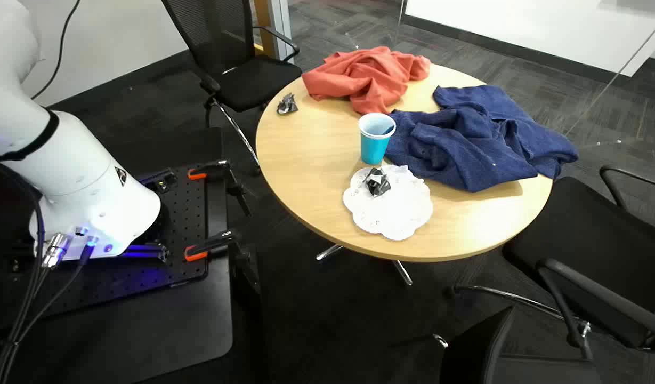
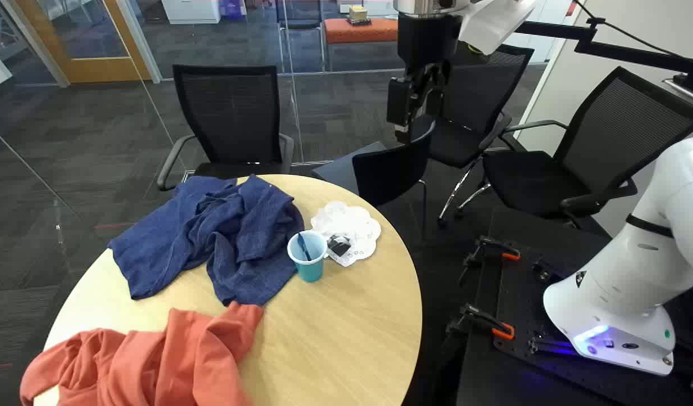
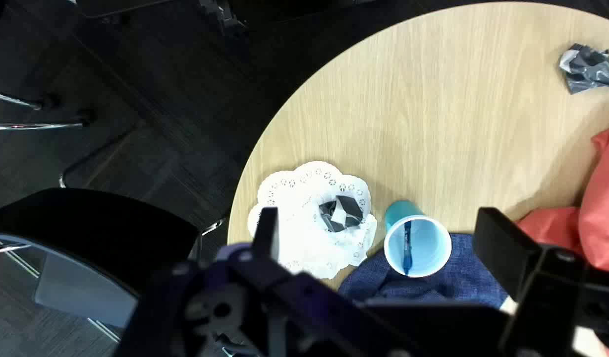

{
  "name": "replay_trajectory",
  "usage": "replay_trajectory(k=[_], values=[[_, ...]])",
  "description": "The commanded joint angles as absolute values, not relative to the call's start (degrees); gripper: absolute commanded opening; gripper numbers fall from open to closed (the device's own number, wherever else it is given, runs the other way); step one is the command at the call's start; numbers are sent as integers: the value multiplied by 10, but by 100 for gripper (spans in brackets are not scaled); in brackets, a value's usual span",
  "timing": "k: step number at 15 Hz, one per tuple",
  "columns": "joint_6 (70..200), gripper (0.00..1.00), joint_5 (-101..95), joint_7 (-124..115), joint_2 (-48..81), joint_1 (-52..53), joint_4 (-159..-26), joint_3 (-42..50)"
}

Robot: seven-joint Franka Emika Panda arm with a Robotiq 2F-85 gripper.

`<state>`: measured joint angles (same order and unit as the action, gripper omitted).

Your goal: Take the pen out of the blue cup

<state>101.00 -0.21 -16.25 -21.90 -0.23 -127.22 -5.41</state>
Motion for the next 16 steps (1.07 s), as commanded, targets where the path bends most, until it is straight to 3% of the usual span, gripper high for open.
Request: replay_trajectory(k=[1,10,16], values=[[1008,100,-3,-163,-219,0,-1271,-52],[1023,100,-6,-175,-202,-2,-1264,-57],[1127,100,5,-216,-146,3,-1268,-63]])
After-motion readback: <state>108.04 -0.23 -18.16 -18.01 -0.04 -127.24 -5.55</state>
